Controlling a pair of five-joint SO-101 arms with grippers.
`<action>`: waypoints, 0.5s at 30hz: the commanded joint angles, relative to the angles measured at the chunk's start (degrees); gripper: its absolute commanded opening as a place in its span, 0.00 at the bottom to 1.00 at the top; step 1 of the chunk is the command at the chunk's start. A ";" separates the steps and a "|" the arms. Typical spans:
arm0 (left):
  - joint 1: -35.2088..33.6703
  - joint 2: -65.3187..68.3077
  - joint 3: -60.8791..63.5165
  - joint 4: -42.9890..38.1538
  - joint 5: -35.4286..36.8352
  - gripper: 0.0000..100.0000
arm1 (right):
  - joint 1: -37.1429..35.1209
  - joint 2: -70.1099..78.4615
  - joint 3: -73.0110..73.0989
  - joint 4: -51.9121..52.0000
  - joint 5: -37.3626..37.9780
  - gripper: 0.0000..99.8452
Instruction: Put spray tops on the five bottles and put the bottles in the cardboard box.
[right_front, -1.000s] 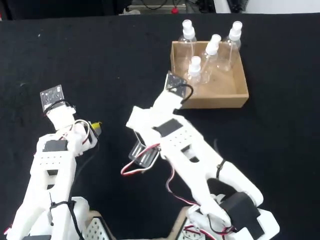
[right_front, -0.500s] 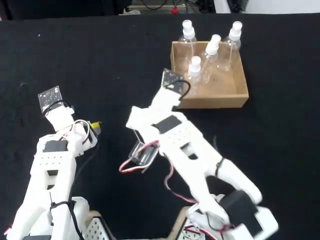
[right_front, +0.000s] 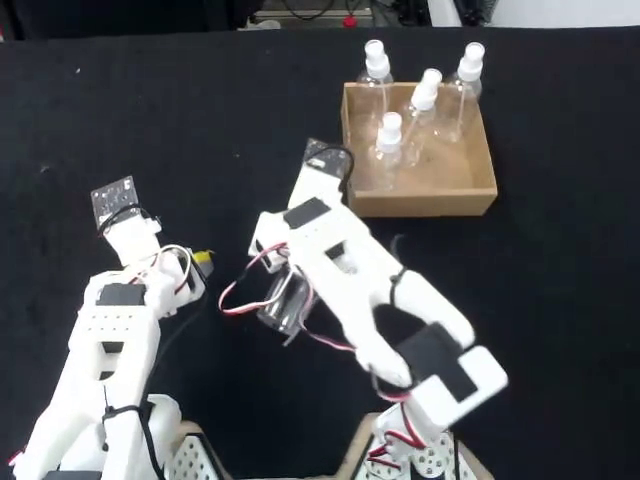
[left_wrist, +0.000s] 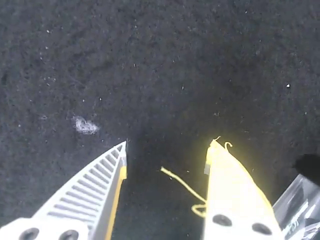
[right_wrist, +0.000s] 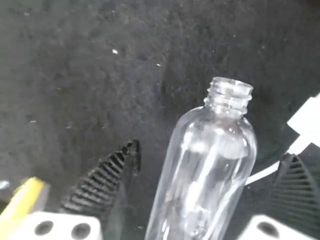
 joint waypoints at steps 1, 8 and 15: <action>0.75 -1.41 -0.66 -1.14 0.62 0.25 | 1.14 1.63 -4.00 0.79 0.18 0.40; 0.75 -1.41 -0.66 -1.14 0.62 0.25 | 1.14 2.68 -4.79 0.70 0.18 0.40; 0.75 -1.41 -0.66 -1.14 0.62 0.25 | 1.14 2.68 -4.79 0.70 0.88 0.22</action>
